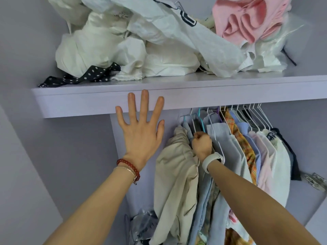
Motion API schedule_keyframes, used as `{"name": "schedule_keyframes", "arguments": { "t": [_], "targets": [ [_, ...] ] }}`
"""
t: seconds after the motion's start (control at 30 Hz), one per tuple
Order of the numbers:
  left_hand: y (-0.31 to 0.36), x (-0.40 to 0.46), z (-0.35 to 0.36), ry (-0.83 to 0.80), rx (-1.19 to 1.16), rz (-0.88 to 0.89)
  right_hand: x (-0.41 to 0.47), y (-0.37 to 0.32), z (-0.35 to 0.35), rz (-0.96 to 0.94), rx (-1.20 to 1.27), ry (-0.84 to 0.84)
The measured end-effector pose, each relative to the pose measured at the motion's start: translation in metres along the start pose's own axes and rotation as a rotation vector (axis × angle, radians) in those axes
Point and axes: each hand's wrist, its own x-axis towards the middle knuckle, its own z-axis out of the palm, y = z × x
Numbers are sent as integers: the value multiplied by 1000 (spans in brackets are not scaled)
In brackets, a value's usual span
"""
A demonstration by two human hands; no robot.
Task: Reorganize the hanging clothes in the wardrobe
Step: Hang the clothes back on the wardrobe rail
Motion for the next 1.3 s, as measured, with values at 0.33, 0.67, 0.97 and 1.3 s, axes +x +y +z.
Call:
{"name": "schedule_keyframes", "arguments": {
  "t": [0.33,0.67,0.97,1.3],
  "targets": [
    [23,-22,-6,-64,-143,-73,-35,19,-30,-181,-52,-166],
    [188,-113,-16,-551,-658,146,-146,129,-191,-316,-814,227],
    [378,-203,-177,-744,-1179,620,-398,215,-362,471,-973,424],
    [488,-331,-499,-820,-1624,1396,-765,204,-433,1227,-850,906]
  ]
}}
